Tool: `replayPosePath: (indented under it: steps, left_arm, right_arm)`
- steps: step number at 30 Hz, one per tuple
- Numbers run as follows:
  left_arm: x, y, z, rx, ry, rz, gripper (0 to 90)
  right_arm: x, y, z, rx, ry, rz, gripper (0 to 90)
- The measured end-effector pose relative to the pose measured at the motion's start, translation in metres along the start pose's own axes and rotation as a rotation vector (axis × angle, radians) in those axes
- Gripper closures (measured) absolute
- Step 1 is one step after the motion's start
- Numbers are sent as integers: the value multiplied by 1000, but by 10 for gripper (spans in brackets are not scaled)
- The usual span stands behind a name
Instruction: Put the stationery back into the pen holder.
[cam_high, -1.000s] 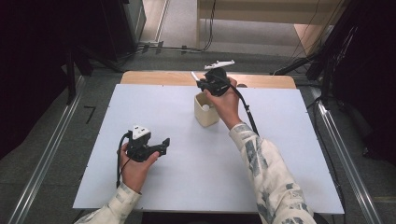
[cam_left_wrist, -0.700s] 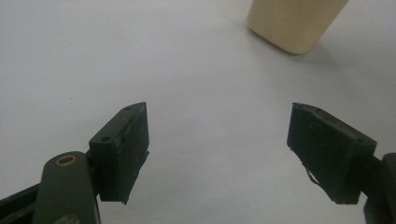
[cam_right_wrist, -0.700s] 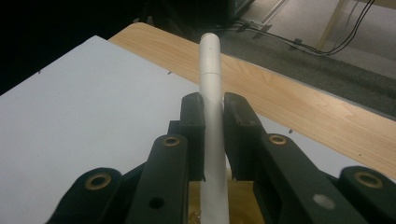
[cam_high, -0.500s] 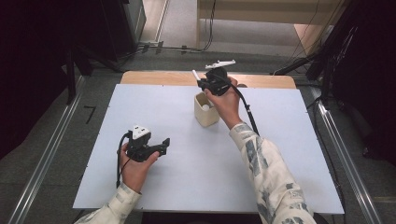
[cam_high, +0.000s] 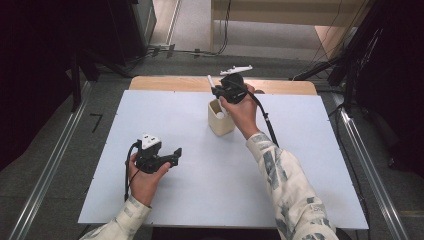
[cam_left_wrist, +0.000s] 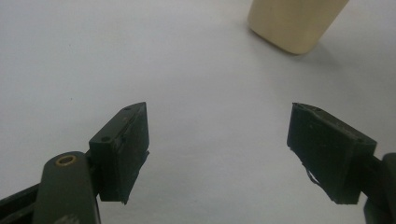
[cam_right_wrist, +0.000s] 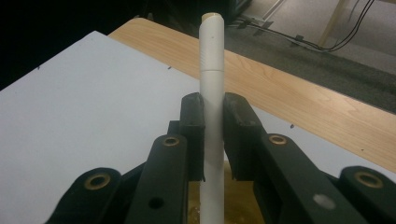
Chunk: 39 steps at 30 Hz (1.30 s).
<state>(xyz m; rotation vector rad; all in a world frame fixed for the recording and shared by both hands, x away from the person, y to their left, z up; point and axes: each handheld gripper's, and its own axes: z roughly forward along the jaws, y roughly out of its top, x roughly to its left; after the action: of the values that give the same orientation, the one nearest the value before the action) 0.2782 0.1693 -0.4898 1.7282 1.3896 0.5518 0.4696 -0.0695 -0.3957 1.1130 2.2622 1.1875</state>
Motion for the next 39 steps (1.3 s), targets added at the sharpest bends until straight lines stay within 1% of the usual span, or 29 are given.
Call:
replayPosePath:
  steps: [13,15,22,25,29,32,39]
  left_arm:
    - [0,0,0,2,-1,1,222]
    - [0,0,0,2,0,2,221]
    - [0,0,0,3,-1,3,221]
    - [0,0,0,2,-1,0,222]
    - [0,0,0,3,-1,3,221]
    - [-1,0,0,3,0,1,221]
    - [-1,0,0,4,1,3,221]
  right_arm:
    - [-2,-9,-3,12,9,0,758]
    - [-2,-10,-3,5,15,4,716]
    - [-4,-15,-7,2,39,11,633]
    - [-4,-17,-8,1,57,10,592]
    - [-1,-21,-12,-4,73,-3,550]
    - [1,-24,-15,-11,85,-16,545]
    - [8,-32,-25,-43,108,-49,498]
